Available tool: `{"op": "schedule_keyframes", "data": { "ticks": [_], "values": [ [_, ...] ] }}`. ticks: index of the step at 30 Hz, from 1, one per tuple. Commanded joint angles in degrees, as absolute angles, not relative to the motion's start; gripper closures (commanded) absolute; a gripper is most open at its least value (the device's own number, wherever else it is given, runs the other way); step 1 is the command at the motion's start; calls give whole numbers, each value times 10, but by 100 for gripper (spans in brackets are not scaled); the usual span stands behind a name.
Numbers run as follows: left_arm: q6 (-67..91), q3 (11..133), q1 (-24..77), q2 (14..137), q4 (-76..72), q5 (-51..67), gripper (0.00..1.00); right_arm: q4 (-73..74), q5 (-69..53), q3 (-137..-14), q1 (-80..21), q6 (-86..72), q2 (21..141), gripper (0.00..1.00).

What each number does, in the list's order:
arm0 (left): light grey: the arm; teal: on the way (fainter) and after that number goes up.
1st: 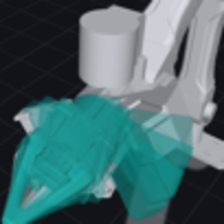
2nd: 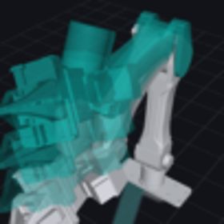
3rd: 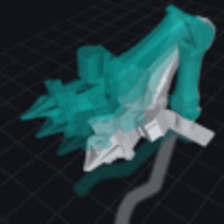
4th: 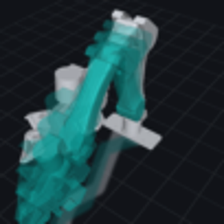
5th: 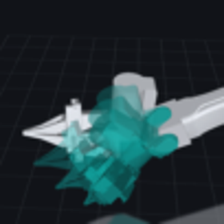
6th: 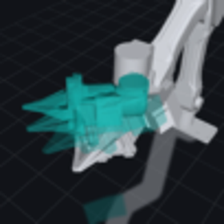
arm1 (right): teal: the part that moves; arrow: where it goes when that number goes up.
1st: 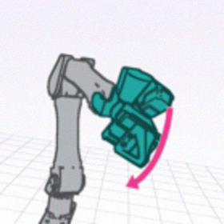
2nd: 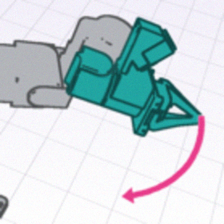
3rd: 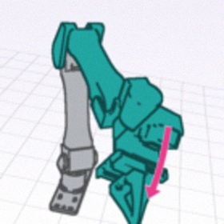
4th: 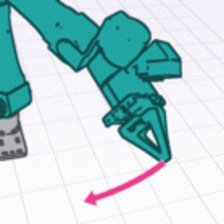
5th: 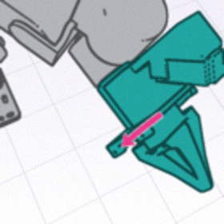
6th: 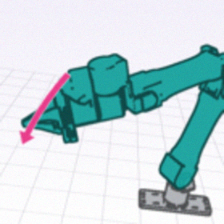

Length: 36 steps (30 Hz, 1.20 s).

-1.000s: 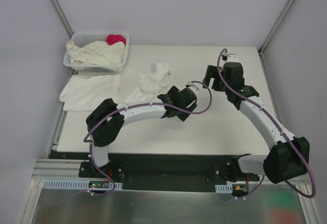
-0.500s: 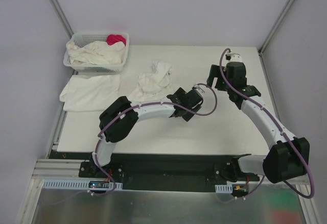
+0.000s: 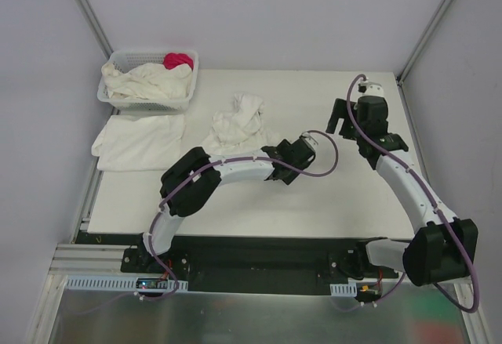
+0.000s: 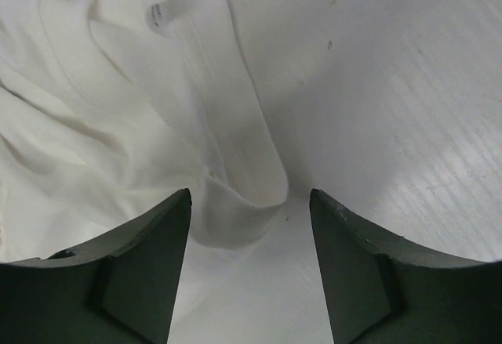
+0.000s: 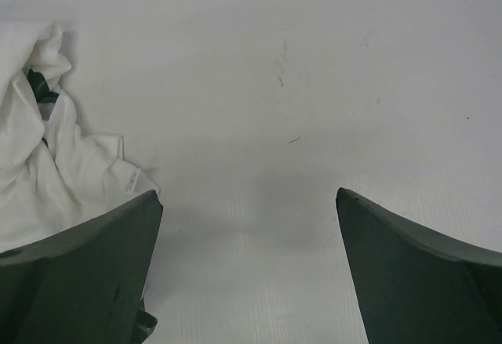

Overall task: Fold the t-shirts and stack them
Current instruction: Flatten out the tshirt

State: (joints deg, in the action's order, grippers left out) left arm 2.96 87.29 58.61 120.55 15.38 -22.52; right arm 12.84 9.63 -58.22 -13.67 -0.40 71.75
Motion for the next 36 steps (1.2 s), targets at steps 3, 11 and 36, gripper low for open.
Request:
{"op": "schedule_keyframes", "data": {
  "ticks": [3,11,36],
  "values": [
    [30,864,593,1222,167,-225,37,119,77,-598,-34,-20,679,4],
    [26,850,592,1217,156,-222,75,135,81,-610,36,-18,672,4],
    [-141,1144,536,1095,153,-634,100,111,48,-569,43,-26,682,5]
  ]
}}
